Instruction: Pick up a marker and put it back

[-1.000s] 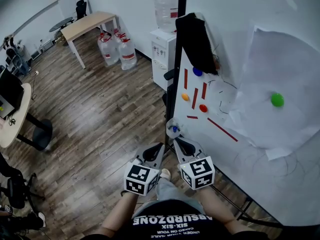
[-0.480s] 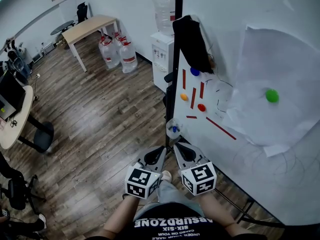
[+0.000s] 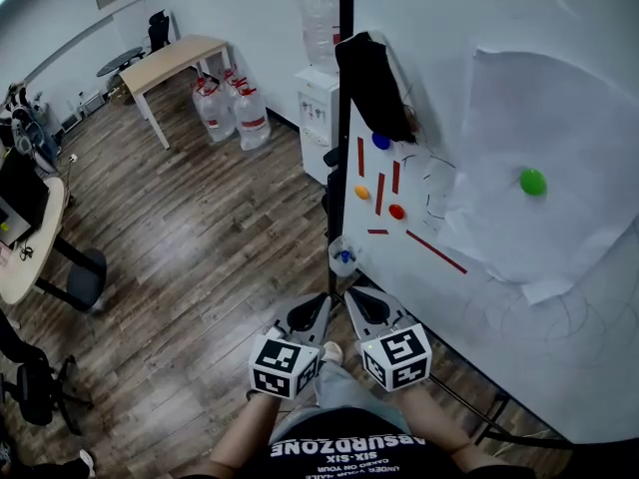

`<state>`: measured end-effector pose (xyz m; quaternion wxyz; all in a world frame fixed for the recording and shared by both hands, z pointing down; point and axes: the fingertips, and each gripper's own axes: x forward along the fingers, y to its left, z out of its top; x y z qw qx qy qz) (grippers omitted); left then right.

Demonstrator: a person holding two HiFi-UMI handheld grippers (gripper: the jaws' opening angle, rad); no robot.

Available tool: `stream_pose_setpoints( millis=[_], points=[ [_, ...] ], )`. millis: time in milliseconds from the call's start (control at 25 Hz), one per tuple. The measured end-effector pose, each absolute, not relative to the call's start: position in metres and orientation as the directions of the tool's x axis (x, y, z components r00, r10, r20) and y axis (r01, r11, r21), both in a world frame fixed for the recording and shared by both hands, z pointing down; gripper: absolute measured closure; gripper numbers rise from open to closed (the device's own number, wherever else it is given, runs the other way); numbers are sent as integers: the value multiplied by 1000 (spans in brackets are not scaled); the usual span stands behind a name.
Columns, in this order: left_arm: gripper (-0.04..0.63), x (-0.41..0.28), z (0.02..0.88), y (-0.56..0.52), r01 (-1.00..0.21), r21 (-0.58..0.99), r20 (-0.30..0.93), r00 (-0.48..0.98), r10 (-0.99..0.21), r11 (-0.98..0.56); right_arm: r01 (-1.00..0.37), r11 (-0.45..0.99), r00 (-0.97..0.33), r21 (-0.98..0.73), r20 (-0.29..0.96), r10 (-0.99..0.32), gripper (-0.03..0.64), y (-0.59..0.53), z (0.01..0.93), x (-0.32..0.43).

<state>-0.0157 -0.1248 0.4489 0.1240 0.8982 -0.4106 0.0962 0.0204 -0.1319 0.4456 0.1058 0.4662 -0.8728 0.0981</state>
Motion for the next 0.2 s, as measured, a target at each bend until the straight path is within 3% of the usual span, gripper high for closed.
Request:
stream_pose_setpoints(
  millis=[200],
  points=[
    [588,-16,449,-122,-760,147,271,647,-713,-633,-838,542,-536,-64,284,-795,620,-131,447,21]
  ],
)
